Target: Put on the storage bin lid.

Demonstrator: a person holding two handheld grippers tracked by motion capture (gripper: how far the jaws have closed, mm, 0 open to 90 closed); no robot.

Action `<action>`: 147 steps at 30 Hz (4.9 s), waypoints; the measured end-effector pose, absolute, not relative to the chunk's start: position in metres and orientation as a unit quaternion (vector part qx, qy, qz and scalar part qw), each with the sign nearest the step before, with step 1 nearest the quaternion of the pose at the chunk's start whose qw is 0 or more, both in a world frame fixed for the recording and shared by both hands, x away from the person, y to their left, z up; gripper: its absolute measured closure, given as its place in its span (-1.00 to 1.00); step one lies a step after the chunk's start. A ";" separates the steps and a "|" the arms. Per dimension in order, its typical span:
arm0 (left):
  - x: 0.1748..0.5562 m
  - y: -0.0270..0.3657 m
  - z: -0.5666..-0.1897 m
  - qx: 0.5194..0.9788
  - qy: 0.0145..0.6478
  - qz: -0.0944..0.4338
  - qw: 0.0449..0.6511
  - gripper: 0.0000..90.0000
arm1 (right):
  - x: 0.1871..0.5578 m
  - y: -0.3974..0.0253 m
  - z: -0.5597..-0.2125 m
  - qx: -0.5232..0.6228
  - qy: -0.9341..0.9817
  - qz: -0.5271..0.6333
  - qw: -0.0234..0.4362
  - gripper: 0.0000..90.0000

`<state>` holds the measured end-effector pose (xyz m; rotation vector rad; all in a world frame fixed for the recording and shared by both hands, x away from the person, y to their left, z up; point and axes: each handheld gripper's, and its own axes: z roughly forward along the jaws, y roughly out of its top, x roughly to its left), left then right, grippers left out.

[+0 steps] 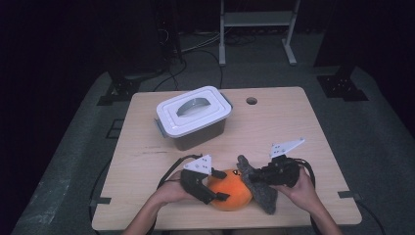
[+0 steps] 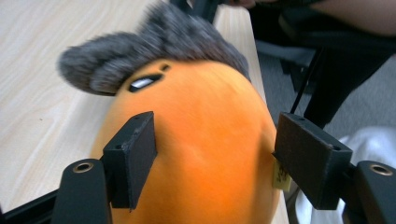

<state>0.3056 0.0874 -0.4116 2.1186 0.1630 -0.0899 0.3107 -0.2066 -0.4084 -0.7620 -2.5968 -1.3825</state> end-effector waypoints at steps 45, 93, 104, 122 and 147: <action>0.304 0.082 -0.410 0.879 0.078 0.037 0.468 -0.44 | 0.307 -0.198 -0.405 -0.231 -0.859 -0.456 0.042 0.72; 0.302 0.085 -0.416 0.884 0.056 0.015 0.465 -0.53 | 0.298 -0.348 -0.404 -0.388 -0.827 -0.404 -0.045 0.73; 0.303 0.087 -0.414 0.882 0.054 0.015 0.469 -0.57 | 0.315 -0.337 -0.439 -0.404 -0.820 -0.404 0.009 0.60; 0.311 0.110 -0.393 0.855 0.081 0.045 0.509 -0.72 | 0.306 -0.318 -0.427 -0.369 -0.803 -0.468 0.004 0.06; 0.333 0.161 -0.364 0.815 0.128 0.128 0.550 -0.78 | 0.291 -0.294 -0.419 -0.327 -0.816 -0.477 0.012 -0.02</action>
